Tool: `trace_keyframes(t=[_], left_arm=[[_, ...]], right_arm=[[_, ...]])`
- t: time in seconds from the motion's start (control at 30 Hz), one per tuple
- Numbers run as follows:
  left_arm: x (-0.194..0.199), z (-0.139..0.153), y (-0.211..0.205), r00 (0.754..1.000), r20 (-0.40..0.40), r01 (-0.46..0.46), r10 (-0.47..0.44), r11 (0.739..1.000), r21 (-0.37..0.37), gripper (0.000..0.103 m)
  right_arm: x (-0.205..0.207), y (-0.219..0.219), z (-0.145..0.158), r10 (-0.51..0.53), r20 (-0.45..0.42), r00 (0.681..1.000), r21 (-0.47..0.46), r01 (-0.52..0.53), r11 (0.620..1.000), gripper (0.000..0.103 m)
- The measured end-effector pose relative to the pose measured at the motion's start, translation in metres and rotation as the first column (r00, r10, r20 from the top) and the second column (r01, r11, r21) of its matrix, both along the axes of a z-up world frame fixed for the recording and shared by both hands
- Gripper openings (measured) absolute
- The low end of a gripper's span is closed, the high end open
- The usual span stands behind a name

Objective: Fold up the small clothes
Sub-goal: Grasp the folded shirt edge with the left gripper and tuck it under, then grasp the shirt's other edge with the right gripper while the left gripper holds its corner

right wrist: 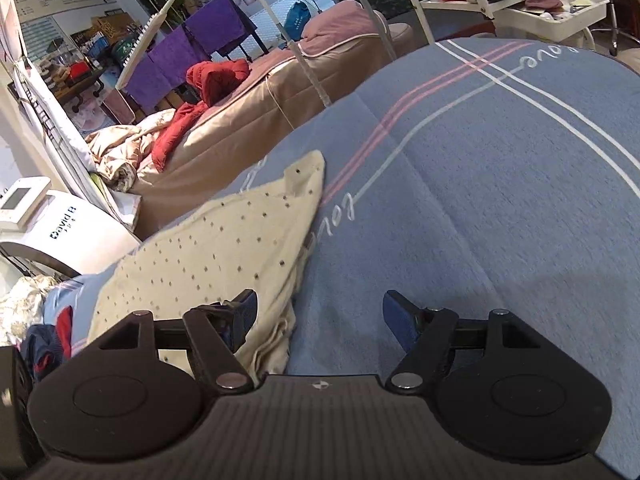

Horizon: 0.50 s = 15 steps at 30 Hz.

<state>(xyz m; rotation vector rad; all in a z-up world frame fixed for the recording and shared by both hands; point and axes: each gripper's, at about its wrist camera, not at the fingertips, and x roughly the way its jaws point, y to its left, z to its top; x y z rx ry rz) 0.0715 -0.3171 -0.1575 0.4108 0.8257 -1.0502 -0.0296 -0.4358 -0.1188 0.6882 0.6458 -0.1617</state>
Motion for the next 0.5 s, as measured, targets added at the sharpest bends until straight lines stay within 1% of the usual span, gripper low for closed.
trace_keyframes(t=[0.03, 0.07, 0.13, 0.2, 0.23, 0.3, 0.37, 0.4, 0.47, 0.5], left_arm=[[0.014, 0.001, 0.009, 0.995, -0.081, -0.056, 0.053, 0.998, -0.033, 0.020], [0.024, 0.001, 0.015, 0.990, -0.108, -0.092, 0.087, 0.995, -0.045, 0.019], [0.032, 0.004, 0.022, 0.992, -0.088, -0.097, 0.093, 0.994, -0.043, 0.019], [0.039, 0.005, 0.029, 0.986, -0.130, -0.110, 0.101, 0.992, -0.066, 0.019], [0.041, 0.006, 0.030, 0.984, -0.142, -0.117, 0.106, 0.991, -0.071, 0.019], [0.038, 0.006, 0.031, 0.986, -0.127, -0.116, 0.106, 0.991, -0.069, 0.019], [0.032, 0.005, 0.032, 0.985, -0.137, -0.114, 0.103, 0.991, -0.073, 0.019], [0.032, 0.004, 0.031, 0.985, -0.143, -0.111, 0.100, 0.991, -0.074, 0.019], [0.025, 0.001, 0.032, 0.988, -0.131, -0.091, 0.082, 0.994, -0.060, 0.021], [0.023, 0.000, 0.030, 0.991, -0.115, -0.081, 0.074, 0.995, -0.056, 0.029]], right_arm=[[0.010, -0.004, -0.002, 0.014, 0.004, 1.000, 0.046, -0.014, 0.999, 0.103], [0.022, -0.007, -0.005, 0.013, 0.005, 1.000, 0.102, -0.014, 0.995, 0.103], [0.043, -0.014, -0.013, 0.014, 0.003, 1.000, 0.200, -0.014, 0.980, 0.103], [0.061, -0.018, -0.020, 0.000, -0.013, 1.000, 0.266, 0.004, 0.964, 0.103], [0.073, -0.021, -0.027, 0.004, -0.036, 0.999, 0.309, 0.008, 0.951, 0.103], [0.086, -0.024, -0.038, -0.035, -0.087, 0.996, 0.362, 0.064, 0.930, 0.103], [0.095, -0.026, -0.045, -0.048, -0.070, 0.996, 0.432, 0.074, 0.899, 0.103], [0.098, -0.026, -0.046, -0.058, -0.068, 0.996, 0.450, 0.082, 0.889, 0.103], [0.105, -0.022, -0.046, -0.042, -0.073, 0.996, 0.454, 0.071, 0.888, 0.103], [0.109, -0.020, -0.047, -0.024, -0.070, 0.997, 0.452, 0.054, 0.891, 0.103]])
